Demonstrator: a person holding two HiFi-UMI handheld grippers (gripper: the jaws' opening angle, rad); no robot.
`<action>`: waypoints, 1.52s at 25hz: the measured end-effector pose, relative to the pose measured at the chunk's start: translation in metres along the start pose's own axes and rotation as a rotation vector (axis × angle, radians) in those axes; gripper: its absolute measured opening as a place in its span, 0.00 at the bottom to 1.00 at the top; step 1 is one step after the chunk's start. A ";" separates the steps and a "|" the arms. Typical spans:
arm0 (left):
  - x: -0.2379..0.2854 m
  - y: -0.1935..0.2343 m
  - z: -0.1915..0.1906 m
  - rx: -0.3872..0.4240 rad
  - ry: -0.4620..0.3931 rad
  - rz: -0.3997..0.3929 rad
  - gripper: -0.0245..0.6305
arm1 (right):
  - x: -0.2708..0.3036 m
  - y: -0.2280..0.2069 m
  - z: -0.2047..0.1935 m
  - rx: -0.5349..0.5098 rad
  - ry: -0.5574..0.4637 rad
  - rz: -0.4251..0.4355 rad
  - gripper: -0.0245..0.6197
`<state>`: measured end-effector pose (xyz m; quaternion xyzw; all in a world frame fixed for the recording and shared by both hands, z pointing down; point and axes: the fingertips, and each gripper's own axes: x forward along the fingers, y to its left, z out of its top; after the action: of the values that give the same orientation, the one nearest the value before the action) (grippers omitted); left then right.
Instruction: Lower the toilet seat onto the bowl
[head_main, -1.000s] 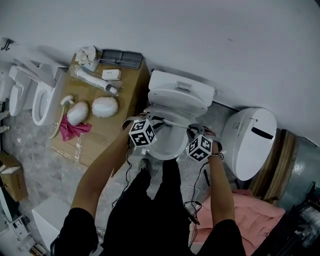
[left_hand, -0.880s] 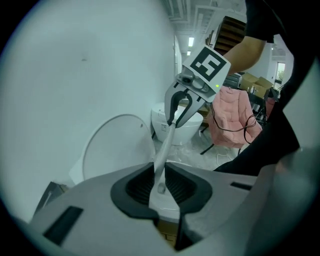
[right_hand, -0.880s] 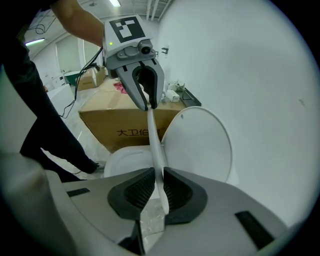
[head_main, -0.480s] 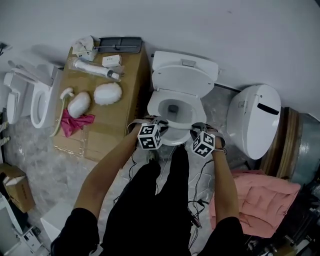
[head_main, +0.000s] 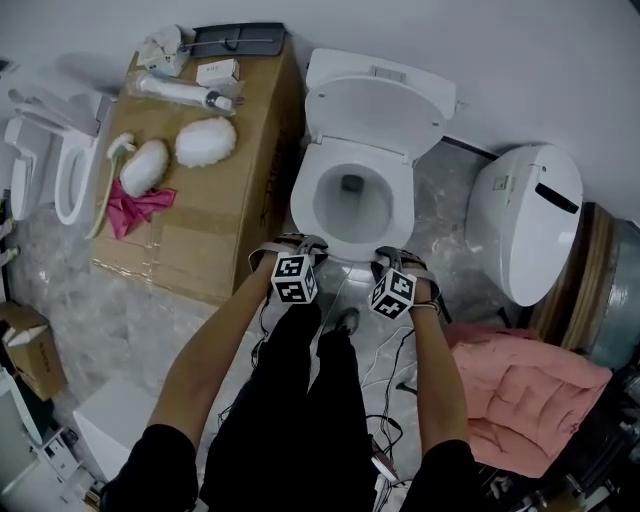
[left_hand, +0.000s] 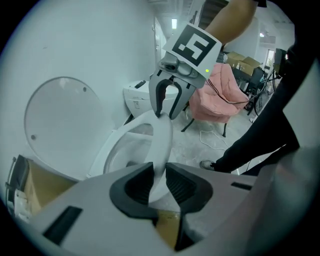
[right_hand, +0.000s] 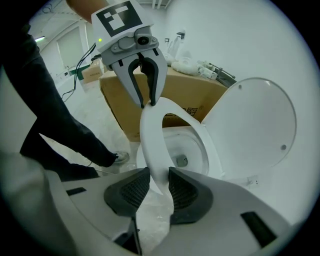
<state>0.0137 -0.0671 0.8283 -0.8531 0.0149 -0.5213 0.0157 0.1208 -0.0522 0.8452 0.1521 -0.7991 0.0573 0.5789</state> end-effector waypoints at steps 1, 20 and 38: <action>0.006 -0.005 -0.004 0.003 0.007 0.008 0.16 | 0.007 0.005 -0.003 -0.003 -0.005 -0.011 0.24; 0.139 -0.067 -0.086 0.000 0.077 0.076 0.17 | 0.146 0.072 -0.056 -0.091 0.038 -0.082 0.29; 0.200 -0.074 -0.121 -0.022 0.051 0.024 0.14 | 0.207 0.082 -0.073 -0.046 0.090 -0.023 0.29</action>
<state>-0.0025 -0.0032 1.0641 -0.8393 0.0311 -0.5426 0.0123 0.1025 0.0086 1.0706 0.1453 -0.7714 0.0391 0.6183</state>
